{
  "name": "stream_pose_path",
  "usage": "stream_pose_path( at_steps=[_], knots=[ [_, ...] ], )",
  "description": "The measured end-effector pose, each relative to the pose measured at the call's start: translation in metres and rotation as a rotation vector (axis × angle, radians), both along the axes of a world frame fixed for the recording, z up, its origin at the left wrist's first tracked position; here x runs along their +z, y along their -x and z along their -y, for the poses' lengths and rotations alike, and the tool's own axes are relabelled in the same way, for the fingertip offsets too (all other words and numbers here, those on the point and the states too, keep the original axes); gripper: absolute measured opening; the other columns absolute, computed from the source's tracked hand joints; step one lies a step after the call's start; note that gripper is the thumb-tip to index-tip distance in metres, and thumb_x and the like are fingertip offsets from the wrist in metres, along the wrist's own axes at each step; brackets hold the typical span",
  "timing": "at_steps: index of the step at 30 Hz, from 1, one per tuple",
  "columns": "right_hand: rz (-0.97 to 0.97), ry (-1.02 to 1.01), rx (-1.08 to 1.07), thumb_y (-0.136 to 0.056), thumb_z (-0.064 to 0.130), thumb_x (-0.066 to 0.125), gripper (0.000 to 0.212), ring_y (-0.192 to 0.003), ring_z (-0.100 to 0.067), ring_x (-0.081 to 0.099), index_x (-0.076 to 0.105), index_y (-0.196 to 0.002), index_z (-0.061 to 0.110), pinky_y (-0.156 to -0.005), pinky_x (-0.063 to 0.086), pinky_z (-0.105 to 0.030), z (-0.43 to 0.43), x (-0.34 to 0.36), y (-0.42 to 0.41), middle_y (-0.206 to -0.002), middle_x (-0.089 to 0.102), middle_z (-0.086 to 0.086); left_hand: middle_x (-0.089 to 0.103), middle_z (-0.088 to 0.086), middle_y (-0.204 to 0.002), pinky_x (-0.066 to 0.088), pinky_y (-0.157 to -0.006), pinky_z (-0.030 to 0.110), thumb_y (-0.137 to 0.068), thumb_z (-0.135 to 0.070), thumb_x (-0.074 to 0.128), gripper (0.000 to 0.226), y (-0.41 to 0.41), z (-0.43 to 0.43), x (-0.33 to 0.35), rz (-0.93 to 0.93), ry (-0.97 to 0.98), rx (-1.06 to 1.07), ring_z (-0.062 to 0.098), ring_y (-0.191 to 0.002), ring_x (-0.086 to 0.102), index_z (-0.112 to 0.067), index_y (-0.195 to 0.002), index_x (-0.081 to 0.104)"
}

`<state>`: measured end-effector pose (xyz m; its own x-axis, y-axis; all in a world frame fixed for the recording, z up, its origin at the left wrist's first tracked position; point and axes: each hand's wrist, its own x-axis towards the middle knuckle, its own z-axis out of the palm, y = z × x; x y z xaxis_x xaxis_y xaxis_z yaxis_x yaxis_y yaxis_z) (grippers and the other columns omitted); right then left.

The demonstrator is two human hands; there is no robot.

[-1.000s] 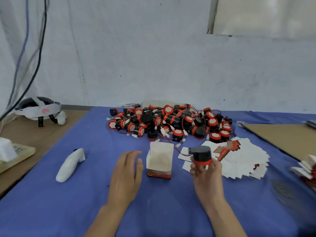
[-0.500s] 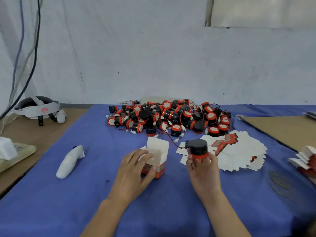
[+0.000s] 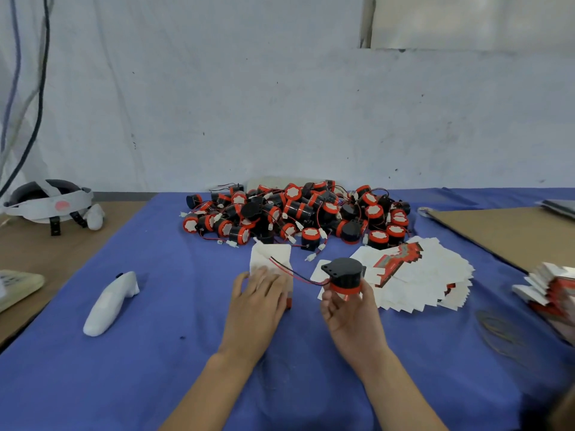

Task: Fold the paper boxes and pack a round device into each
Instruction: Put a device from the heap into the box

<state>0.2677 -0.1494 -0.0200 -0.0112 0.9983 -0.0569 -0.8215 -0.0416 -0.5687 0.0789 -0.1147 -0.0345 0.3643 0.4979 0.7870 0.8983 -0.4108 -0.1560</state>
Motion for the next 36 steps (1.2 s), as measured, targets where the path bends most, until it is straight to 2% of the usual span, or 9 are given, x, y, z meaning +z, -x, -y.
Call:
stream_pose_path(
  at_steps=[8, 12, 14, 18, 22, 24, 26, 31, 36],
  knots=[
    [-0.025, -0.038, 0.043, -0.091, 0.048, 0.062, 0.046, -0.077, -0.016, 0.067, 0.073, -0.121, 0.015, -0.072, 0.06, -0.027, -0.001, -0.002, -0.001, -0.11, 0.071, -0.016, 0.058, 0.005, -0.107, 0.037, -0.085, 0.038, -0.094, -0.024, 0.047, 0.016, 0.007, 0.03, 0.008, 0.356, -0.092, -0.071, 0.029, -0.094, 0.054, -0.017, -0.102, 0.059],
    [-0.005, -0.029, 0.107, -0.093, 0.052, 0.06, 0.052, -0.081, -0.016, 0.068, 0.071, -0.125, 0.013, -0.075, 0.06, -0.026, 0.001, -0.001, 0.002, -0.109, 0.071, -0.015, 0.049, 0.01, -0.137, 0.031, -0.112, 0.051, -0.1, -0.025, 0.049, 0.03, 0.003, 0.028, 0.027, 0.089, -0.235, -0.074, 0.032, -0.128, 0.045, -0.016, -0.128, 0.053],
    [0.005, -0.029, 0.134, -0.092, 0.053, 0.06, 0.055, -0.083, -0.016, 0.069, 0.07, -0.126, 0.011, -0.075, 0.06, -0.026, 0.003, 0.0, 0.003, -0.107, 0.071, -0.015, 0.06, 0.006, -0.129, 0.032, -0.113, 0.058, -0.101, -0.024, 0.05, 0.029, 0.004, 0.024, 0.039, -0.028, -0.239, -0.036, 0.031, -0.127, 0.052, -0.015, -0.126, 0.06],
    [-0.02, -0.027, 0.147, -0.09, 0.051, 0.063, 0.056, -0.087, -0.019, 0.072, 0.07, -0.125, 0.009, -0.075, 0.061, -0.027, 0.004, 0.002, 0.004, -0.107, 0.071, -0.016, 0.065, -0.003, -0.079, 0.044, -0.098, 0.041, -0.1, -0.021, 0.055, 0.019, 0.004, 0.027, 0.054, -0.071, -0.19, -0.219, 0.021, -0.074, 0.065, -0.016, -0.096, 0.073],
    [0.026, -0.044, 0.128, -0.097, 0.048, 0.055, 0.053, -0.105, -0.026, 0.072, 0.066, -0.131, 0.009, -0.077, 0.061, -0.03, 0.007, 0.003, 0.006, -0.126, 0.068, -0.02, 0.061, -0.004, -0.077, 0.048, -0.064, 0.032, -0.107, -0.026, 0.043, 0.036, -0.006, 0.04, 0.068, -0.047, -0.107, -0.31, 0.016, -0.067, 0.055, -0.017, -0.087, 0.071],
    [0.121, -0.015, 0.075, -0.096, 0.044, 0.057, 0.046, -0.108, -0.029, 0.071, 0.066, -0.131, 0.014, -0.074, 0.061, -0.032, 0.007, 0.006, 0.011, -0.126, 0.069, -0.016, 0.061, -0.005, -0.079, 0.049, -0.053, 0.029, -0.089, -0.017, 0.073, 0.003, -0.005, 0.043, 0.076, -0.061, -0.124, -0.288, 0.013, -0.07, 0.048, -0.016, -0.087, 0.072],
    [0.291, 0.02, -0.023, -0.086, 0.046, 0.064, 0.04, -0.109, -0.03, 0.07, 0.072, -0.12, 0.026, -0.071, 0.061, -0.037, 0.007, 0.009, 0.016, -0.124, 0.07, -0.011, 0.064, -0.006, -0.083, 0.047, -0.047, 0.025, -0.07, -0.011, 0.089, 0.027, -0.004, 0.042, 0.083, -0.136, -0.056, -0.225, 0.011, -0.074, 0.054, -0.018, -0.091, 0.073],
    [0.756, -0.237, -0.187, -0.088, 0.056, 0.061, 0.037, -0.12, -0.003, 0.061, 0.062, -0.124, 0.055, -0.094, 0.056, -0.031, 0.018, 0.003, 0.022, -0.125, 0.066, 0.019, 0.063, -0.013, -0.077, 0.044, -0.047, 0.018, -0.066, -0.021, 0.092, 0.028, -0.002, 0.031, 0.104, -0.314, 0.011, -0.26, 0.006, -0.071, 0.058, -0.029, -0.083, 0.072],
    [1.046, -0.397, -0.126, -0.086, 0.05, 0.067, 0.032, -0.101, 0.001, 0.065, 0.062, -0.118, 0.048, -0.081, 0.05, -0.014, 0.021, -0.002, 0.035, -0.11, 0.069, 0.02, 0.062, -0.013, -0.08, 0.043, -0.047, 0.019, -0.077, -0.027, 0.084, 0.016, -0.01, 0.027, 0.126, -0.503, 0.11, -0.344, 0.004, -0.073, 0.057, -0.035, -0.088, 0.075]
  ],
)
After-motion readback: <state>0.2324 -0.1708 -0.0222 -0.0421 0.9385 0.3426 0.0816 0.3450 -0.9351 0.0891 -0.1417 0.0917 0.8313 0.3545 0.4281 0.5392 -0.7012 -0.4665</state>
